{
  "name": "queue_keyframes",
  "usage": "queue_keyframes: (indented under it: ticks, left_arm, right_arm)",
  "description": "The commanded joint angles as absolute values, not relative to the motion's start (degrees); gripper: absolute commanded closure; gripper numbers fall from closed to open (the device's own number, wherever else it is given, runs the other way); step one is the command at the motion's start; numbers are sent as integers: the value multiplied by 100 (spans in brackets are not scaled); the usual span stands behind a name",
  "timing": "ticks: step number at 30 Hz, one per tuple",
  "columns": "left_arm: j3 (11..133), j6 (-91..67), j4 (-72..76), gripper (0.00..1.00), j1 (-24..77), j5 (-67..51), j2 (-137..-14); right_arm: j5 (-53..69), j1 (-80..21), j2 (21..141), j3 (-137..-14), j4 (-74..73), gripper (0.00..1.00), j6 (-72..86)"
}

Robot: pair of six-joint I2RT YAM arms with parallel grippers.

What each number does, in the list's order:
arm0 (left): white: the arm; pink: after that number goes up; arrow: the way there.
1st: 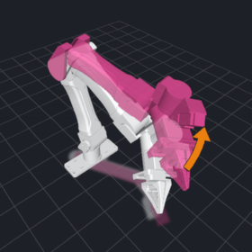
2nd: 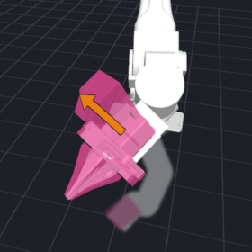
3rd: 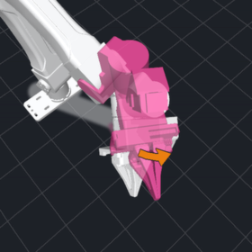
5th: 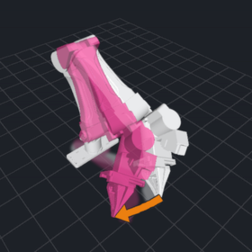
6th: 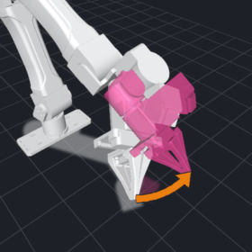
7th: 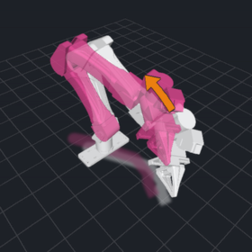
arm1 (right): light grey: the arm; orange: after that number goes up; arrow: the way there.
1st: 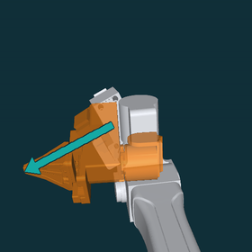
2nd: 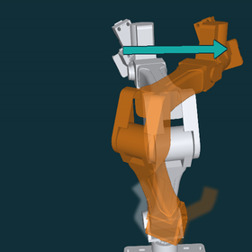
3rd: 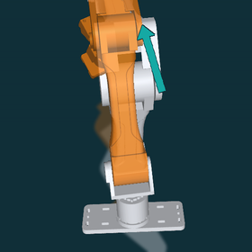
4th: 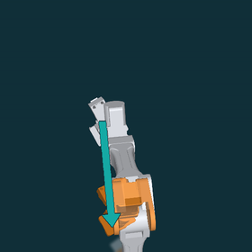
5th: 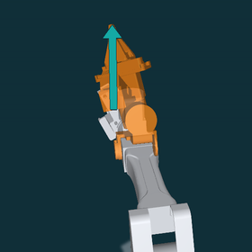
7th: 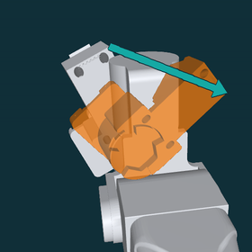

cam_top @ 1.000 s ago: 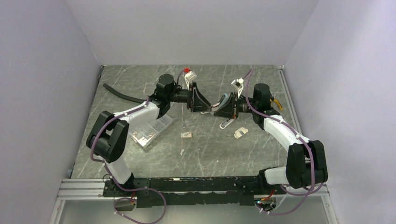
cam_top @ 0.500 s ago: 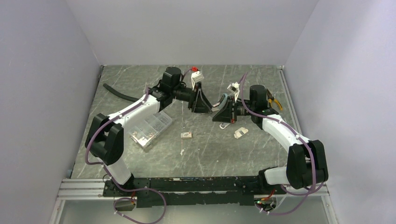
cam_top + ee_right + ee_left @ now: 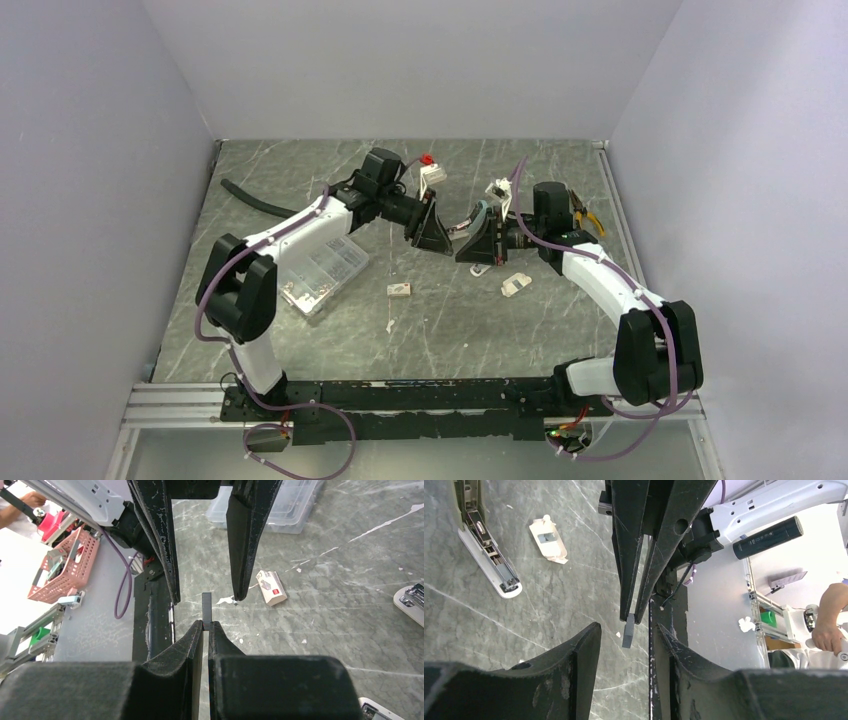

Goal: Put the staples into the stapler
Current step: Pick up the staple from the staple box.

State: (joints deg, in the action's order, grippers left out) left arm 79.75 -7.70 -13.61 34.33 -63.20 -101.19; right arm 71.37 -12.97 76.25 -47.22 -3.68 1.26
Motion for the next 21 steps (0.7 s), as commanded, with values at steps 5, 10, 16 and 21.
queue_keyframes:
  ticks: [5,10,16,21]
  left_arm:
    - [8342,-488,-1828,57,3468,-6508,-10221]
    - [8342,-414,-1893,61,3480,-6517,-10217]
    - [8336,-424,-1879,62,3498,-6521,-10221]
    - [8362,-449,-1849,65,3515,-6546,-10252]
  right_arm:
    - [7166,-1318,7610,-4995,-412,100,-228]
    - [7139,-1321,7629,-5019,-462,100,-260]
    - [7132,-1318,7654,-5029,-483,100,-278]
    - [7131,-1323,7648,-5022,-501,100,-289]
